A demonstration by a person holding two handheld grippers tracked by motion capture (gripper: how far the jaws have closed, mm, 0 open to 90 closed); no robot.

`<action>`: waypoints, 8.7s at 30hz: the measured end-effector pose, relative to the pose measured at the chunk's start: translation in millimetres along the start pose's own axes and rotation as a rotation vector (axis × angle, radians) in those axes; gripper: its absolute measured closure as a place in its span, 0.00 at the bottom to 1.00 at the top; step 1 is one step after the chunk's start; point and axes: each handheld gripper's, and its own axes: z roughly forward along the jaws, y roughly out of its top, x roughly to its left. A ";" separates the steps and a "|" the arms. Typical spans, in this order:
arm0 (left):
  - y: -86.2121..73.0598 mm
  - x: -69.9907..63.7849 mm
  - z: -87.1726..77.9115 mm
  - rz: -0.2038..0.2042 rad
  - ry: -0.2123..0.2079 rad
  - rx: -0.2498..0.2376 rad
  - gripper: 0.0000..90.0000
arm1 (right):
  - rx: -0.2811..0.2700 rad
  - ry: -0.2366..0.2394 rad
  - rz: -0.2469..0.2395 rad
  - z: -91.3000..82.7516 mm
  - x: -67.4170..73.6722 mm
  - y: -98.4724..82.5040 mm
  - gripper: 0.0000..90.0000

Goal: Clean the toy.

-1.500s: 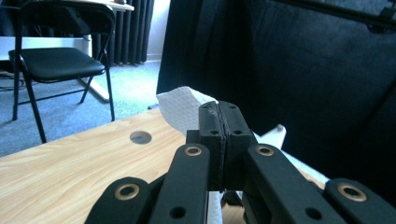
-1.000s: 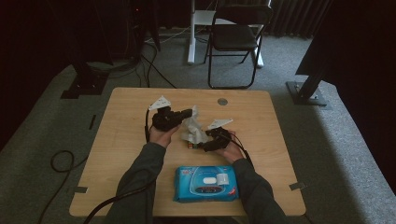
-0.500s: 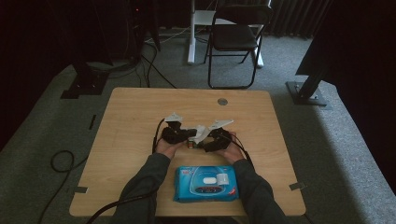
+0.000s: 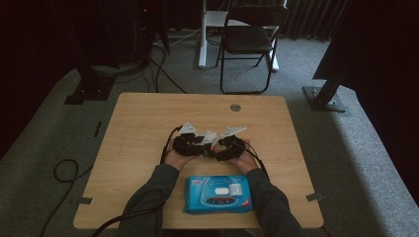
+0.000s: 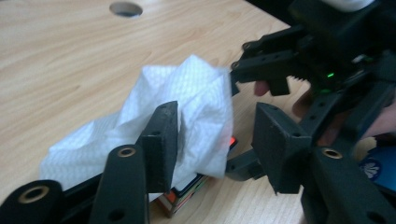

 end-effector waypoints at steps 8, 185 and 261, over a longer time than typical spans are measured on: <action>4.7 2.5 -10.6 0.003 -0.011 -0.070 0.55 | 0.000 0.000 0.002 -0.1 -0.4 -0.2 0.28; 14.4 -5.6 36.2 0.040 0.150 0.106 0.97 | 0.005 -0.045 -0.119 13.6 6.4 4.1 0.38; -7.2 -27.2 28.1 0.132 0.214 0.026 0.96 | 0.012 -0.046 -0.131 10.2 8.9 1.4 0.38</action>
